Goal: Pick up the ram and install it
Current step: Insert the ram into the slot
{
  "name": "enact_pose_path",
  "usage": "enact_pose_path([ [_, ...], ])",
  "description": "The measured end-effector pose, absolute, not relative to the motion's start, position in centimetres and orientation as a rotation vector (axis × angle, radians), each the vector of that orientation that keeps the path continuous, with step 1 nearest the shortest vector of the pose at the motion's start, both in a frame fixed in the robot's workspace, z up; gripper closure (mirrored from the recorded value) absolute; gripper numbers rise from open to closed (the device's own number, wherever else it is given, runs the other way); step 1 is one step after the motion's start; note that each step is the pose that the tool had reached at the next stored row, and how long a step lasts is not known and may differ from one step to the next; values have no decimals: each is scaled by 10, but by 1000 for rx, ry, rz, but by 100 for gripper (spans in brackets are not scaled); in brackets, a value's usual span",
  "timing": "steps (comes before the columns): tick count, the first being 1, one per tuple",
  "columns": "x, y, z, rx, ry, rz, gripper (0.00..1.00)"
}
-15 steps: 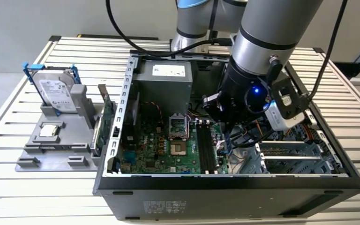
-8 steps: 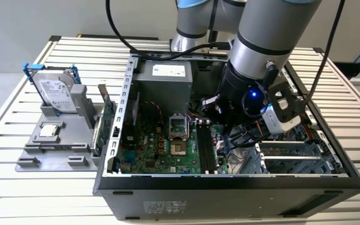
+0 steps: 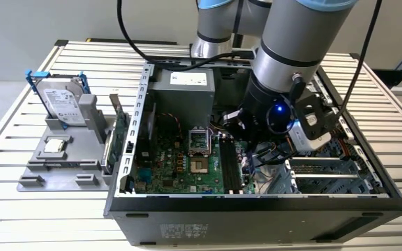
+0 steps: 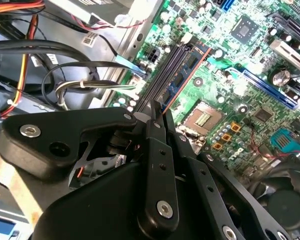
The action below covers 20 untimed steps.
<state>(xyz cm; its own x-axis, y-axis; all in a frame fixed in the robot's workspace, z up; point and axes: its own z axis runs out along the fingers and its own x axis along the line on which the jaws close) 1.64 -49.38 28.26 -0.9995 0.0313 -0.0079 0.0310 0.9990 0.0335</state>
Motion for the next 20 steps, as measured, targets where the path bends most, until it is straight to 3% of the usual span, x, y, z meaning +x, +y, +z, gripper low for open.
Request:
enact_pose_path([
  [20,12,-491,254,46,3132,52,100],
])
